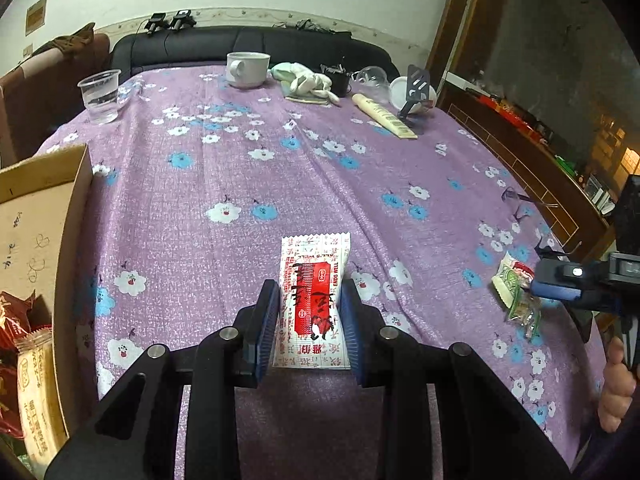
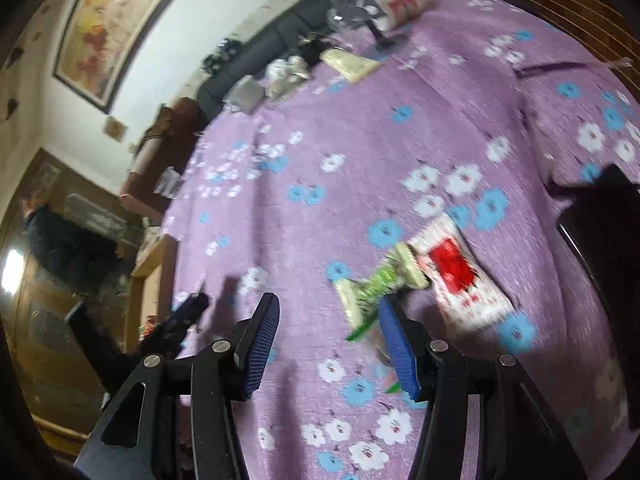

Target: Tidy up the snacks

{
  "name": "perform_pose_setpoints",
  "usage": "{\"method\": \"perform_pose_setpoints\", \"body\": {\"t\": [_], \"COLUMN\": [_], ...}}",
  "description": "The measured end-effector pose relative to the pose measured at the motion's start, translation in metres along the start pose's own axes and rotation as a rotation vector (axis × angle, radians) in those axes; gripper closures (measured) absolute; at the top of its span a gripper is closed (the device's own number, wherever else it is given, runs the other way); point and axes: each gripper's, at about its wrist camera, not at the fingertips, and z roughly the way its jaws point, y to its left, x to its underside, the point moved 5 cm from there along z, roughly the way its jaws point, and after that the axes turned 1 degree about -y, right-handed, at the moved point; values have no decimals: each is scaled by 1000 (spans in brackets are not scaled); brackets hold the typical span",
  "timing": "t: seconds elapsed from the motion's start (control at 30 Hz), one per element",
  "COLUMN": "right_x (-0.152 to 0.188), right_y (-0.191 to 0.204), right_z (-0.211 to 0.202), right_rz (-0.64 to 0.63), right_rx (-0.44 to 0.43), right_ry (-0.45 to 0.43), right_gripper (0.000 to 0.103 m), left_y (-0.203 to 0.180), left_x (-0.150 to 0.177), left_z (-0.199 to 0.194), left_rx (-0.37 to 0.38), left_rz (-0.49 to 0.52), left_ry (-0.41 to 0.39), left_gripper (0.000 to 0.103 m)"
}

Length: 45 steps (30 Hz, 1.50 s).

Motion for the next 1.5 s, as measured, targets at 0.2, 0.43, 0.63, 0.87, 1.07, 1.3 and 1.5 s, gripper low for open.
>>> {"method": "perform_pose_setpoints", "body": {"t": [0.2,0.43,0.63,0.87,1.07,1.3,1.5], "right_x": [-7,-7,-16,-2,7,11,11], "right_y": [-1,46,96,107,126,132,130], "right_z": [26,60,64,78,74,72,73], "right_rz": [14,-203,-308,-371,-416,-438,-436], "right_rx": [108,205,97,-42,-87,-99,-95], "right_ry": [42,32,-72,-70,-74,-84,-83], "right_gripper": [51,84,88,88,88,88,88], "left_y": [-2,1,5,4,7,7,8], "left_x": [-1,-1,-1,-1,-2,-2,-2], "left_z": [-4,-5,-5,-3,-4,-5,-7], "left_rx": [6,-3,-8,-2,-8,-27,-46], "left_rz": [9,6,-12,-19,-31,-24,-19], "left_ry": [-17,-27,-27,-18,-27,-36,-50], "left_gripper": [75,75,75,75,75,75,75]}}
